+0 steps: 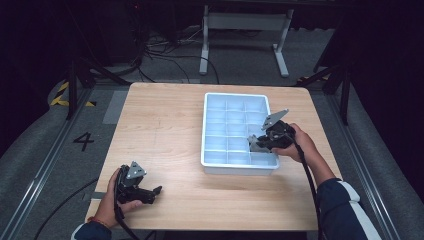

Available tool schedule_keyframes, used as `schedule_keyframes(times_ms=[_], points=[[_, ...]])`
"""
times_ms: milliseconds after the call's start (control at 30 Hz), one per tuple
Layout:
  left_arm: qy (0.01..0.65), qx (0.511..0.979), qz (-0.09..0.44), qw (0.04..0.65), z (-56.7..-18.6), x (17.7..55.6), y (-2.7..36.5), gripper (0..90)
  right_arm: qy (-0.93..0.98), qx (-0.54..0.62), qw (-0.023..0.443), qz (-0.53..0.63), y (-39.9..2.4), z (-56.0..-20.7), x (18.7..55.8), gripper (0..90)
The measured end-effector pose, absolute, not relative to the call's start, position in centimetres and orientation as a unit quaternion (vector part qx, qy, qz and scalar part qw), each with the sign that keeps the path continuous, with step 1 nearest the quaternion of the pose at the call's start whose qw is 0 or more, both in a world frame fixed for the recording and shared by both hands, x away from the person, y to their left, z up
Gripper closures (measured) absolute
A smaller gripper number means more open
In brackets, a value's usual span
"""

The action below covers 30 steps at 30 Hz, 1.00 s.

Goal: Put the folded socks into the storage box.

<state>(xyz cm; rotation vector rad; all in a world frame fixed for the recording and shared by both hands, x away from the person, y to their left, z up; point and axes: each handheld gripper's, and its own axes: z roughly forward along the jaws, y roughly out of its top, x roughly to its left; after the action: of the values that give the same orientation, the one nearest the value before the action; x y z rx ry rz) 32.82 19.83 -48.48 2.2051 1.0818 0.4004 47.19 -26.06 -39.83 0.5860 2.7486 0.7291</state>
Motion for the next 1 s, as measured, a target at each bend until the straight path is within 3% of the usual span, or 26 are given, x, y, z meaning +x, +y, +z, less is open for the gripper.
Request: schedule_keyframes(times_ms=[200,733,1000], points=[[0.412,0.839,0.153,0.321,-48.5,32.8,19.8,0.7,0.95,0.195,0.116,0.217,-25.4,-40.4,47.5,82.8],[0.412,0.84,0.153,0.32,-48.5,32.8,19.8,0.8,0.963,0.187,0.124,0.152,-23.6,-41.4,47.5,83.4],[0.411,0.839,0.153,0.321,-48.5,32.8,19.8,0.7,0.955,0.196,0.13,0.179,-24.3,-40.9,47.2,76.3]])
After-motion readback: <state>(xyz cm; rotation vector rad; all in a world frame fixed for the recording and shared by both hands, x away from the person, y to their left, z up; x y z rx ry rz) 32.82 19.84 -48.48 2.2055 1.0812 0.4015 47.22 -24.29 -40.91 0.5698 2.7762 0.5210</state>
